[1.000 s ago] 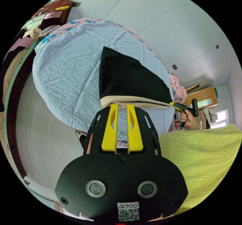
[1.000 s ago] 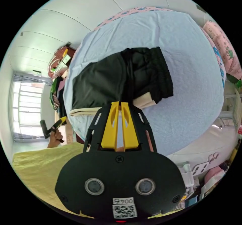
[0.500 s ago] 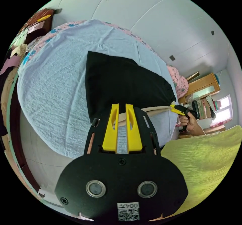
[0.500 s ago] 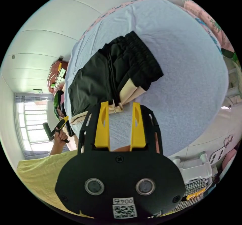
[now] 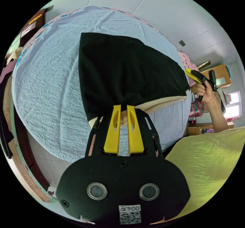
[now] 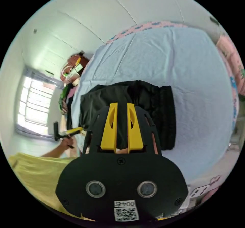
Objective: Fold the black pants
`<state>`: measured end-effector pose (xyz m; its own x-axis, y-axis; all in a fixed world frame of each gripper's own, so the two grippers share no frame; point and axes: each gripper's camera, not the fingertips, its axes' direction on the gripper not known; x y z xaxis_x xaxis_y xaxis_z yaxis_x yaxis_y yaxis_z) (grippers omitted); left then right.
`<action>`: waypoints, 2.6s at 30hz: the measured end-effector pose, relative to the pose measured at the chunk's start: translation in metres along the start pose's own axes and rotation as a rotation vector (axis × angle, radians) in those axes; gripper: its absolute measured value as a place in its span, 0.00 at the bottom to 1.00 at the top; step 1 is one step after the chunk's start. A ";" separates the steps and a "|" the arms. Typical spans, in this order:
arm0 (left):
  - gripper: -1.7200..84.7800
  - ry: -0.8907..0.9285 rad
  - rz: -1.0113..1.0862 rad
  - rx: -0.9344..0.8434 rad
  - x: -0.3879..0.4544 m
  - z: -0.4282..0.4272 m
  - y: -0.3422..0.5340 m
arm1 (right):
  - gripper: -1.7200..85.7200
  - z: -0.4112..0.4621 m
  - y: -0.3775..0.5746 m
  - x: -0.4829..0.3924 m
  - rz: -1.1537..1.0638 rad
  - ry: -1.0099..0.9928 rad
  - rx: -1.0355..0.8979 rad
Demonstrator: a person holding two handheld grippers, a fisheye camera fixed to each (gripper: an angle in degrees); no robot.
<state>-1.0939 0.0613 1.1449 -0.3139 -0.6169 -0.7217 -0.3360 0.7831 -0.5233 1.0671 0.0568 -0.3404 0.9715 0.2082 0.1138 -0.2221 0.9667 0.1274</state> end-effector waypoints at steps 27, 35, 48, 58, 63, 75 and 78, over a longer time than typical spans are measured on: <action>0.04 -0.010 -0.048 -0.015 -0.016 0.002 -0.014 | 0.14 0.075 -0.030 0.021 0.033 -0.061 -0.010; 0.04 -0.010 -0.056 -0.014 -0.022 -0.002 -0.013 | 0.10 0.092 -0.059 0.088 0.384 -0.342 -0.023; 0.04 -0.015 -0.050 0.034 -0.029 -0.011 0.000 | 0.06 0.116 -0.094 0.038 0.090 0.106 -0.103; 0.04 0.039 -0.081 0.055 -0.041 -0.019 0.007 | 0.11 0.074 -0.015 0.008 0.018 -0.077 -0.102; 0.05 0.033 -0.073 0.043 -0.041 -0.023 0.009 | 0.12 0.079 0.034 -0.031 -0.008 0.025 -0.080; 0.10 0.055 -0.086 0.102 -0.046 -0.055 0.025 | 0.05 0.124 0.076 -0.119 -0.305 0.310 -0.130; 0.10 0.076 -0.103 0.110 -0.052 -0.059 0.034 | 0.07 0.143 0.087 -0.117 -0.268 0.314 -0.194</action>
<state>-1.1416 0.1154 1.1915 -0.3508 -0.6953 -0.6273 -0.2719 0.7167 -0.6422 0.9220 0.0952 -0.2020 0.9773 -0.0472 -0.2063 0.0316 0.9964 -0.0785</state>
